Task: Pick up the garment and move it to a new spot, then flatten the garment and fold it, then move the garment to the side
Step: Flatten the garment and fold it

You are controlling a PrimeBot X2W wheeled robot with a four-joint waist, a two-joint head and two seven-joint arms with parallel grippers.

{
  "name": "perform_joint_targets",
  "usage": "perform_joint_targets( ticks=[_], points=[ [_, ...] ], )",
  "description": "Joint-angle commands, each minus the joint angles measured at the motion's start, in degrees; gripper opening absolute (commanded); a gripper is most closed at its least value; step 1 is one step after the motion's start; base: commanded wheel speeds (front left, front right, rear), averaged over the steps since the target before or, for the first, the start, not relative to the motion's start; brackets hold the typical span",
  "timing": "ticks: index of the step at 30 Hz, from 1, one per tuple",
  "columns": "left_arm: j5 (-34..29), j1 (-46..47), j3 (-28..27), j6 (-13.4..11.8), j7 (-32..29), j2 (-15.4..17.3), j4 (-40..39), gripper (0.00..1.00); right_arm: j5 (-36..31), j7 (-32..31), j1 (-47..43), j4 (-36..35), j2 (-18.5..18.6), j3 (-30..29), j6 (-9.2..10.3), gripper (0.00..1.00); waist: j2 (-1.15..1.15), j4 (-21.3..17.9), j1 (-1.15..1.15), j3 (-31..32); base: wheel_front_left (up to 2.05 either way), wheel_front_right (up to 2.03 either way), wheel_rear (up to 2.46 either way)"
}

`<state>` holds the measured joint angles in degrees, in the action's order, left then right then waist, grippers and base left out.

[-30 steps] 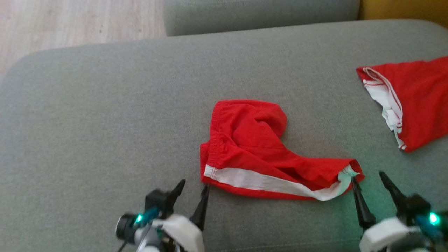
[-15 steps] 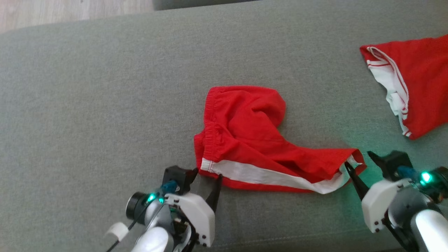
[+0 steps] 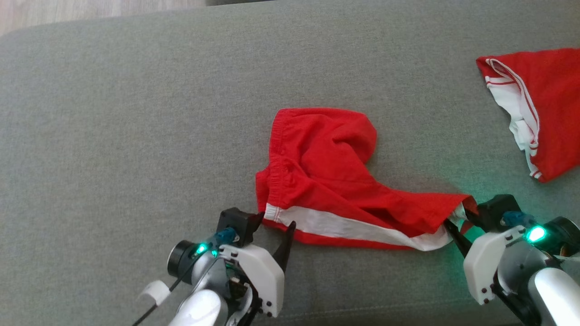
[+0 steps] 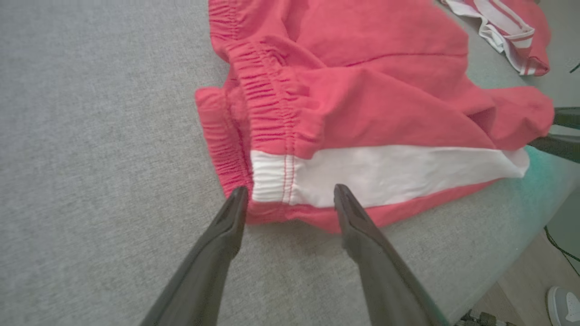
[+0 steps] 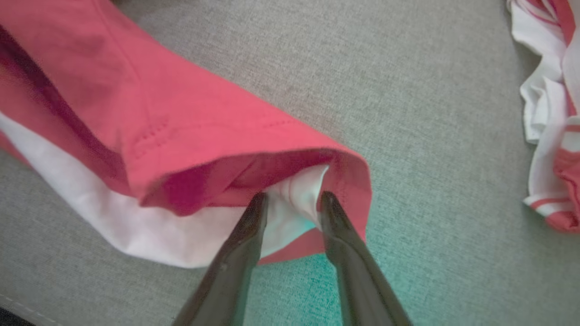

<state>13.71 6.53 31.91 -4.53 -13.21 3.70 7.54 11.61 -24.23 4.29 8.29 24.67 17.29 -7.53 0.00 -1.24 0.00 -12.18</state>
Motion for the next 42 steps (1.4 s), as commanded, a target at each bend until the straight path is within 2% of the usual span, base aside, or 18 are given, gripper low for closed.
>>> perform_joint_targets(
  ticks=[1,11,18,19,20,23,26,29,34,39,40,42],
  points=[
    [0.04,2.39,-1.29,-0.08,-0.24,0.32,-2.74,1.0,0.26,-0.14,1.95,-1.32,1.93,0.61,0.04,0.55,0.0,0.02,0.0,-0.08,0.0,0.0,0.0],
    [0.29,3.8,-1.46,-0.07,-0.9,1.2,-3.42,1.0,0.44,0.03,2.94,0.12,1.73,1.22,0.04,0.48,0.0,-0.35,0.0,-0.7,0.0,0.0,0.0],
    [1.26,3.71,-0.95,0.64,-2.04,1.66,-2.49,1.0,1.1,-0.78,3.39,2.01,1.44,2.03,0.04,0.39,0.0,-0.87,0.0,-0.94,0.0,0.0,0.0],
    [1.52,3.72,-0.96,0.75,-1.98,1.64,-2.19,0.73,1.16,-0.9,3.62,2.31,1.5,2.61,0.04,0.28,0.0,-0.98,0.0,-0.92,0.0,0.0,0.0],
    [1.98,3.73,-1.04,0.83,-2.11,1.56,-1.81,0.0,1.4,-1.05,3.85,2.59,1.48,3.16,0.04,0.0,0.0,-1.1,0.0,-0.88,0.0,0.0,0.0],
    [3.21,4.02,-1.12,1.64,-2.55,1.57,-1.4,0.0,2.89,-1.39,4.49,2.04,0.87,2.28,0.04,0.0,0.0,-1.45,0.0,-0.18,0.0,0.0,0.0],
    [6.8,3.26,-3.46,1.24,-2.66,1.18,-4.96,0.0,7.89,-1.25,3.6,-3.01,-0.82,-2.28,0.04,0.0,0.0,-1.57,0.0,0.6,0.0,0.0,0.0],
    [12.57,2.15,-6.98,1.93,-3.16,1.06,-14.2,0.0,19.09,-2.6,1.64,-13.89,-3.49,-8.62,0.04,0.0,0.0,-1.77,0.0,1.41,0.0,0.0,0.0],
    [20.17,3.03,-12.45,2.1,-8.38,3.05,-33.83,0.0,38.25,-10.48,-1.14,-31.92,-8.23,-22.82,0.04,0.0,0.0,-1.7,0.0,2.34,0.0,0.0,0.0],
    [28.13,6.72,-16.6,0.35,-15.25,3.52,-46.18,0.0,51.89,-19.51,-0.63,-38.81,-15.37,-34.26,0.04,0.0,0.0,-1.86,0.0,2.53,0.0,0.0,0.0],
    [28.13,6.72,-16.6,0.35,-15.25,3.52,-46.18,0.0,51.89,-19.51,-0.63,-38.81,-15.37,-34.26,0.04,0.0,0.0,-1.86,0.0,2.53,0.0,0.0,0.0],
    [30.07,8.51,-17.74,-0.48,-17.45,3.78,-48.44,0.0,56.08,-23.24,-0.08,-39.79,-17.68,-36.39,0.04,0.0,0.0,-1.98,0.0,2.25,0.0,0.0,0.0]
  ],
)
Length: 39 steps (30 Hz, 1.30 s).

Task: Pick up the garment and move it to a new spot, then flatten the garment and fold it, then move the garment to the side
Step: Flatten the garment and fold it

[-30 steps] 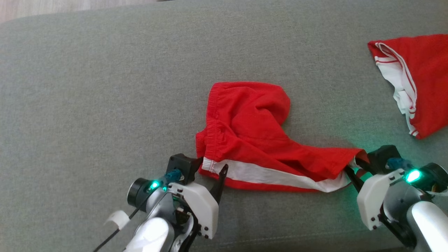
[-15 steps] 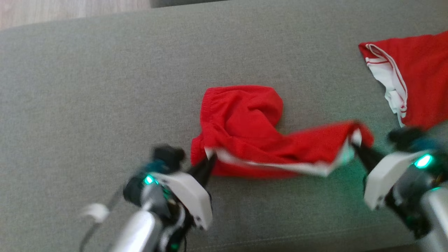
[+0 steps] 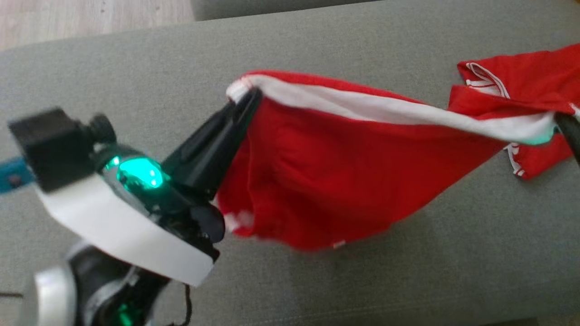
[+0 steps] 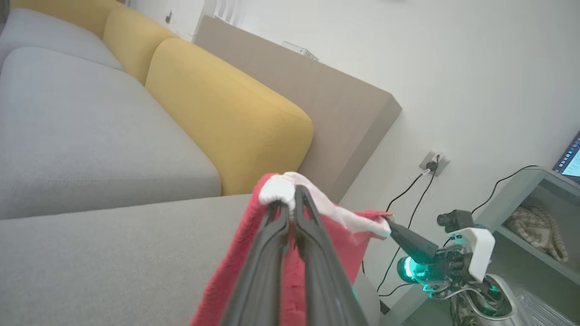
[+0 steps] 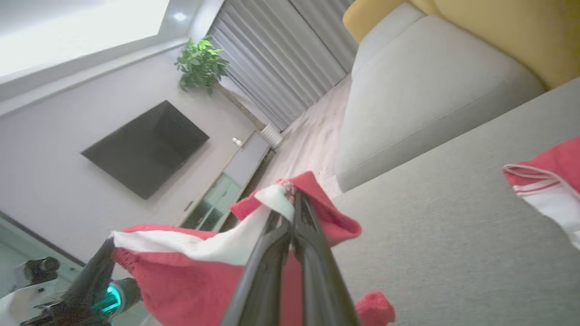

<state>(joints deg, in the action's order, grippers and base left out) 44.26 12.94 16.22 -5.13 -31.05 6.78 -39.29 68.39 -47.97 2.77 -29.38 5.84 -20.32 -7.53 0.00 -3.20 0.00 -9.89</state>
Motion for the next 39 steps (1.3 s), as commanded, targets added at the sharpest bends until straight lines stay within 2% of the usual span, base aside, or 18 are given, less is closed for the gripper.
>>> perform_joint_targets(
  ticks=[1,4,7,10,14,17,19,24,27,31,35,39],
  points=[
    [0.42,3.03,-2.27,-0.16,-0.67,0.77,-2.36,0.0,0.82,-1.1,1.82,-2.57,0.33,0.48,0.04,0.0,0.0,-0.08,0.0,-0.28,0.0,0.0,0.0],
    [2.36,6.2,-2.55,-0.91,-3.34,0.81,-3.26,0.0,3.93,-4.87,3.94,-3.55,-1.4,-0.49,0.04,0.0,0.0,-0.17,0.0,-1.43,0.0,0.0,0.0],
    [2.56,10.85,-3.22,-1.22,-5.63,1.64,-1.09,0.0,3.35,-7.5,8.23,-2.56,-2.22,-1.09,0.04,0.0,0.0,0.13,0.0,-3.02,0.0,0.0,0.0],
    [1.52,18.47,-4.54,-1.02,-7.15,2.77,5.04,0.0,-2.0,-9.52,16.41,2.35,-2.66,-1.81,0.04,0.0,0.0,0.92,0.0,-5.54,0.0,0.0,0.0],
    [-1.52,31.91,-5.7,-0.28,-6.34,3.08,19.15,0.0,-14.8,-9.16,33.91,14.97,-2.91,-2.68,0.04,0.0,0.0,2.18,0.0,-9.62,0.0,0.0,0.0],
    [-4.67,42.91,-6.78,1.23,-0.07,1.67,32.01,0.0,-25.18,-2.0,48.86,26.91,-2.94,-3.23,0.04,0.0,0.0,2.97,0.0,-11.89,0.0,0.0,0.0],
    [-6.0,48.9,-8.04,2.84,7.66,-0.01,41.03,0.0,-29.17,5.3,57.1,36.7,-2.94,-4.01,0.04,0.0,0.0,3.33,0.0,-11.78,0.0,0.0,0.0],
    [-9.72,58.9,-8.05,7.29,25.28,-1.86,59.77,0.0,-32.27,21.33,68.99,58.62,-2.95,-4.62,0.04,0.0,0.0,3.62,0.0,-12.19,0.0,0.0,0.0],
    [-11.1,59.51,-6.66,9.23,32.56,-2.43,67.51,0.0,-31.34,26.44,69.18,67.41,-2.95,-1.83,0.04,0.0,0.0,3.66,0.0,-12.46,0.0,0.0,0.0],
    [-14.11,52.35,-1.44,11.2,37.93,-2.58,73.47,0.0,-30.3,27.65,62.1,72.21,-2.95,3.29,0.04,0.0,0.0,3.89,0.0,-11.38,0.0,0.0,0.0],
    [-13.59,40.28,2.21,12.11,39.45,-1.92,73.6,0.0,-29.12,23.62,51.3,70.49,-2.96,7.83,0.04,0.0,0.0,3.71,0.0,-10.57,0.0,0.0,0.0],
    [-12.11,26.35,4.46,12.3,40.43,-1.19,68.82,0.0,-28.08,16.97,38.63,63.86,-2.96,8.84,0.04,0.0,0.0,4.44,0.0,-9.03,0.0,0.0,0.0]
  ],
)
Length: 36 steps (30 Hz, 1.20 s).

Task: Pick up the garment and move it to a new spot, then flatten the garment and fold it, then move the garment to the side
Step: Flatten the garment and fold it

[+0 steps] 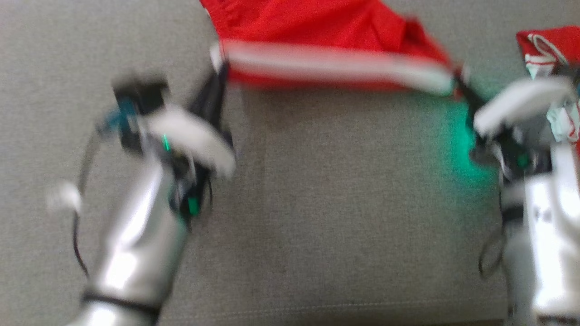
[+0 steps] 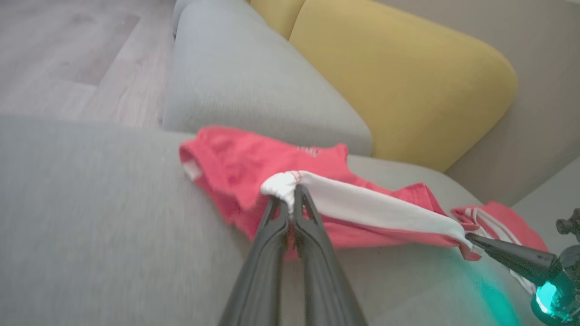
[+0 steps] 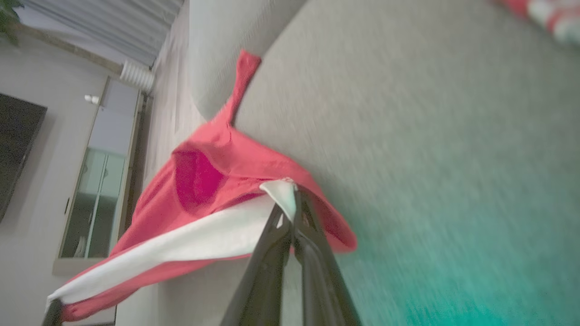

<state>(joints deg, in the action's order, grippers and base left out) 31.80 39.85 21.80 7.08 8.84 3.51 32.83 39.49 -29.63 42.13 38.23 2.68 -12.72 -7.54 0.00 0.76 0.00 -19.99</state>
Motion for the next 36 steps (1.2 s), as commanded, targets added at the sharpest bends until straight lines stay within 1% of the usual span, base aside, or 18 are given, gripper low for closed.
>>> perform_joint_targets(
  ticks=[1,5,11,16,19,21,24,26,28,32,36],
  points=[
    [0.64,-4.15,-0.53,0.11,0.51,2.28,-5.0,0.0,1.26,-3.18,-3.98,-6.14,0.21,1.35,0.05,0.0,0.0,0.67,0.0,1.49,0.0,0.0,0.0],
    [2.73,-17.43,0.52,-1.02,0.37,2.2,-12.6,0.0,2.56,-9.36,-17.4,-18.61,0.35,2.17,0.05,0.0,0.0,1.92,0.0,3.55,0.0,0.0,0.0],
    [5.18,-32.08,2.09,-4.66,-2.03,2.01,-24.74,0.0,6.27,-14.8,-34.34,-36.56,0.24,-0.19,0.05,0.0,0.0,3.43,0.0,6.14,0.0,0.0,0.0],
    [7.19,-41.95,4.17,-7.21,-6.59,3.12,-35.04,0.0,11.6,-17.89,-46.46,-47.92,0.22,-1.73,0.05,0.0,0.0,4.24,0.0,7.13,0.0,0.0,0.0],
    [8.35,-46.33,5.97,-7.73,-10.15,4.6,-41.47,0.0,14.23,-19.02,-52.82,-54.0,0.22,-2.63,0.05,0.0,0.0,4.67,0.0,6.86,0.0,0.0,0.0],
    [9.51,-48.12,6.31,-8.34,-11.94,5.1,-46.11,0.0,16.55,-18.53,-55.2,-56.99,0.21,-3.65,0.05,0.0,0.0,4.78,0.0,6.54,0.0,0.0,0.0],
    [12.42,-48.56,5.15,-9.26,-13.84,4.87,-52.8,0.0,19.04,-17.52,-55.01,-59.64,0.21,-4.92,0.05,0.0,0.0,4.95,0.0,5.49,0.0,0.0,0.0],
    [14.77,-47.42,3.71,-10.11,-15.06,4.22,-56.14,0.0,18.96,-17.59,-52.21,-60.26,0.21,-5.24,0.05,0.0,0.0,5.13,0.0,4.63,0.0,0.0,0.0],
    [16.79,-45.22,2.02,-11.03,-16.45,3.76,-58.41,0.0,18.0,-18.21,-47.52,-59.77,0.21,-5.57,0.05,0.0,0.0,5.58,0.0,3.47,0.0,0.0,0.0],
    [19.75,-38.39,-0.49,-13.5,-19.55,2.46,-59.84,0.0,14.2,-21.24,-34.77,-55.58,0.21,-6.59,0.05,0.0,0.0,7.7,0.0,0.13,0.0,0.0,0.0],
    [22.02,-30.24,-1.79,-15.68,-21.46,1.06,-56.59,0.0,8.08,-25.29,-20.47,-47.8,0.21,-8.28,0.05,0.0,0.0,10.93,0.0,-3.4,0.0,0.0,0.0]
  ],
)
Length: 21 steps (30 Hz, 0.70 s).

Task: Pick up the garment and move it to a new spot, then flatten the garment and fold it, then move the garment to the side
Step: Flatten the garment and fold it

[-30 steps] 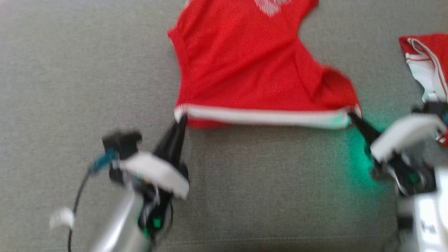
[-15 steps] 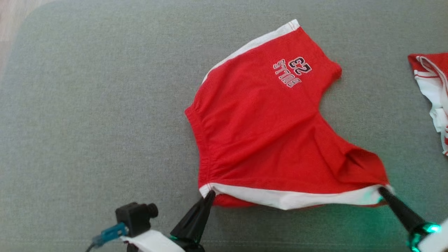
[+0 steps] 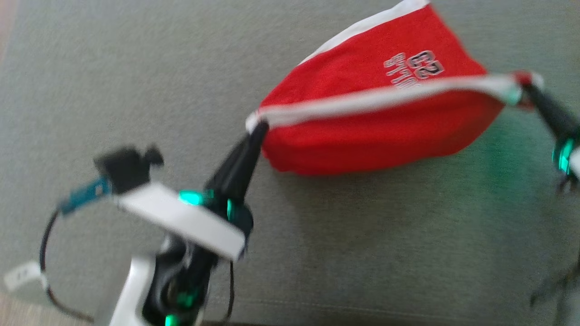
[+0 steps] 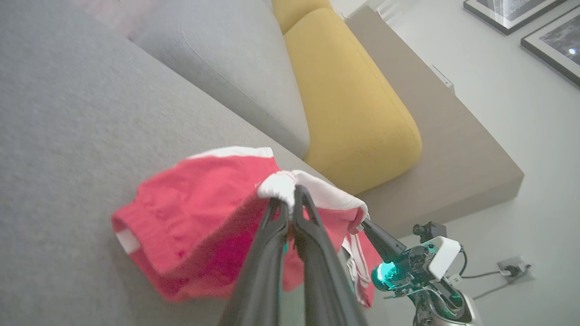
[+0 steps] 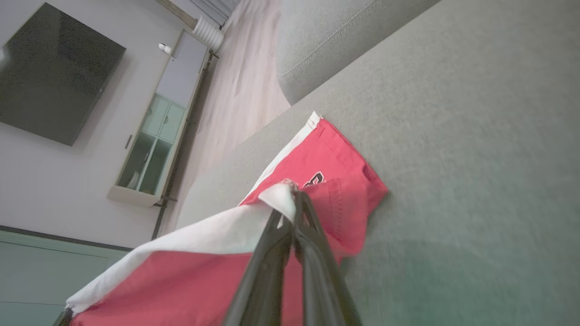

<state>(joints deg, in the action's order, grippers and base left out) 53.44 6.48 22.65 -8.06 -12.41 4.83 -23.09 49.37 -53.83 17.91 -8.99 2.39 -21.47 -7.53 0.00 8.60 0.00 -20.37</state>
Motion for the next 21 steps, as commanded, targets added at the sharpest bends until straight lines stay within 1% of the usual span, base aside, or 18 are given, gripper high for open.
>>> perform_joint_targets(
  ticks=[1,3,6,10,12,15,17,21],
  points=[
    [-0.15,5.28,-2.79,-1.06,-0.24,-0.41,1.03,0.0,-3.59,-1.87,7.26,1.49,0.49,0.01,0.04,0.0,0.0,3.83,0.0,-3.71,0.0,0.0,0.0],
    [-1.11,9.01,-2.5,-2.03,-0.06,-0.77,5.08,0.0,-7.42,-3.27,13.59,5.16,0.49,-0.58,0.04,0.0,0.0,5.36,0.0,-5.07,0.0,0.0,0.0],
    [-2.86,13.45,-0.95,-2.61,1.07,-1.22,10.81,0.0,-12.21,-4.39,20.7,9.42,0.49,-0.12,0.04,0.0,0.0,7.07,0.0,-6.77,0.0,0.0,0.0],
    [-1.08,17.64,1.79,-1.88,3.79,-1.78,16.95,0.0,-17.36,-4.49,27.53,13.88,0.49,0.63,0.04,0.0,0.0,8.59,0.0,-8.07,0.0,0.0,0.0],
    [-0.38,18.52,2.69,-1.68,4.3,-1.84,18.34,0.0,-18.44,-4.35,28.77,14.8,0.49,0.81,0.04,0.0,0.0,8.75,0.0,-8.31,0.0,0.0,0.0],
    [1.87,21.2,5.6,-1.55,6.83,-1.91,21.4,0.0,-21.55,-4.03,31.35,17.12,0.49,1.42,0.04,0.0,0.0,9.03,0.0,-8.8,0.0,0.0,0.0],
    [3.16,22.9,7.63,-1.91,8.48,-1.92,23.16,0.0,-23.29,-3.96,32.31,18.42,0.49,1.68,0.04,0.0,0.0,9.13,0.0,-8.98,0.0,0.0,0.0],
    [3.43,26.06,9.98,-3.33,12.16,-1.94,26.95,0.0,-26.85,-3.21,32.71,19.92,0.52,2.73,0.04,0.0,0.0,9.14,0.0,-9.17,0.0,0.0,0.0]
  ],
)
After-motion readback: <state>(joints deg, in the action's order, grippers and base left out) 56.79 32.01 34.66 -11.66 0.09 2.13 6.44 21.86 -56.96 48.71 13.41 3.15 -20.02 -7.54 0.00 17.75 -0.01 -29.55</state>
